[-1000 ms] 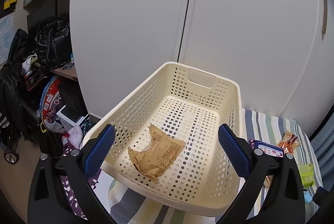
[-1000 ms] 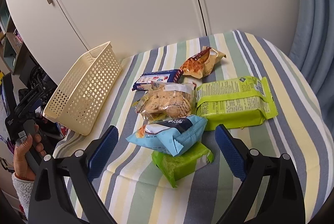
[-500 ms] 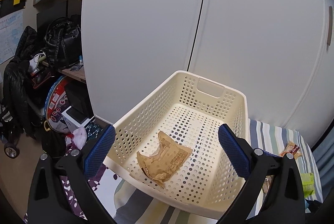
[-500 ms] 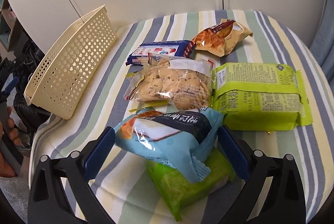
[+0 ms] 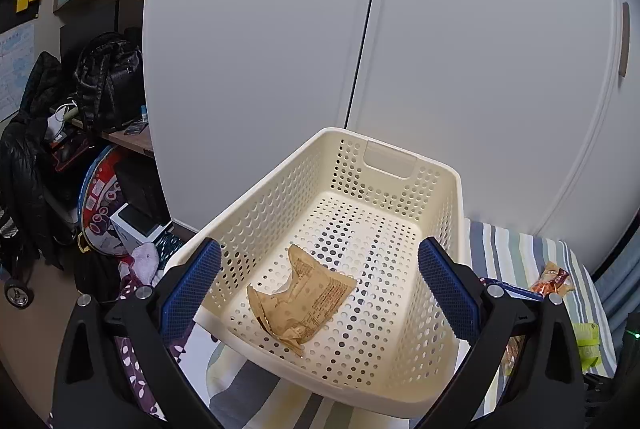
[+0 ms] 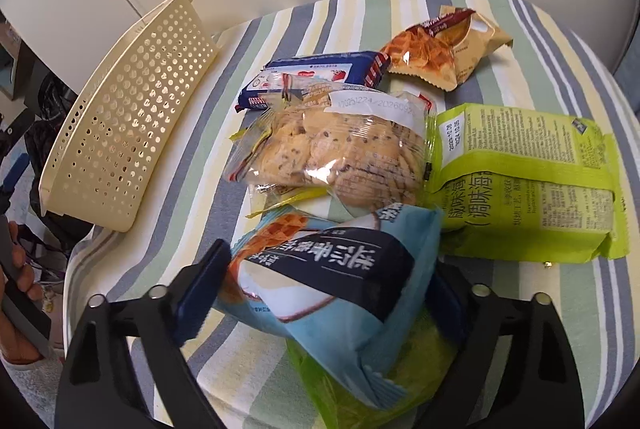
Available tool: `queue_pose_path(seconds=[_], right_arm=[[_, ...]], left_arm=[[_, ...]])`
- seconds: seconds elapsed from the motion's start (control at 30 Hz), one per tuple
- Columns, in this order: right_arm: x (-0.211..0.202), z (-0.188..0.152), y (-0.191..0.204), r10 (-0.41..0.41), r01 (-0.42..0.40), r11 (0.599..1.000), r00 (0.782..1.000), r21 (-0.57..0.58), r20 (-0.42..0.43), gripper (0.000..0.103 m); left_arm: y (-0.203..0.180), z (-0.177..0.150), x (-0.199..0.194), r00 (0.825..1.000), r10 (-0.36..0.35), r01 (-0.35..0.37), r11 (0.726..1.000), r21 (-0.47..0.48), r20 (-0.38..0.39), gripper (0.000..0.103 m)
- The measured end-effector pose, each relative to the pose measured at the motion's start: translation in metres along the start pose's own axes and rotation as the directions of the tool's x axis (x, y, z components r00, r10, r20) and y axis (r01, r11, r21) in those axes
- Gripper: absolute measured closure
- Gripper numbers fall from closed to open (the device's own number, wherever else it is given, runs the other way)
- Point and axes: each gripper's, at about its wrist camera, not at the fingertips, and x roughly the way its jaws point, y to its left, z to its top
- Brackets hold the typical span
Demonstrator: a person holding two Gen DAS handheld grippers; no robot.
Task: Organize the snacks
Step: 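Grasp the light-blue snack bag with the right gripper while the left gripper waits over the basket, then carry the light-blue bag with the right gripper into the basket and release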
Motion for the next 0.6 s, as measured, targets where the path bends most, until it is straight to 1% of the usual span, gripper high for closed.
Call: queue_pose_path(seconds=[0.17,0.4,0.5,0.6], right_arm=[[-0.014,-0.006,0.000,0.005,-0.006,1.000,0.999,0.007,0.042,0.023],[-0.053,-0.006,-0.008,0.066,-0.074,0.995,0.990,0.063,0.121,0.024],[-0.069,0.000,-0.002,0.091,-0.102,0.993,0.983,0.066,0.156,0.024],[-0.080,0.013,0.015,0.114,-0.123,0.992,0.976,0.040,0.188,0.024]], left_arm=[[0.002,0.000,-0.001,1.000,0.000,0.000,1.000,-0.009,0.003,0.003],[0.007,0.001,-0.001,1.000,0.009,-0.009,1.000,-0.024,0.005,0.003],[0.007,0.001,-0.001,1.000,0.015,-0.015,1.000,-0.024,0.011,0.003],[0.006,0.001,-0.002,0.999,0.035,-0.035,0.999,-0.008,0.020,0.003]])
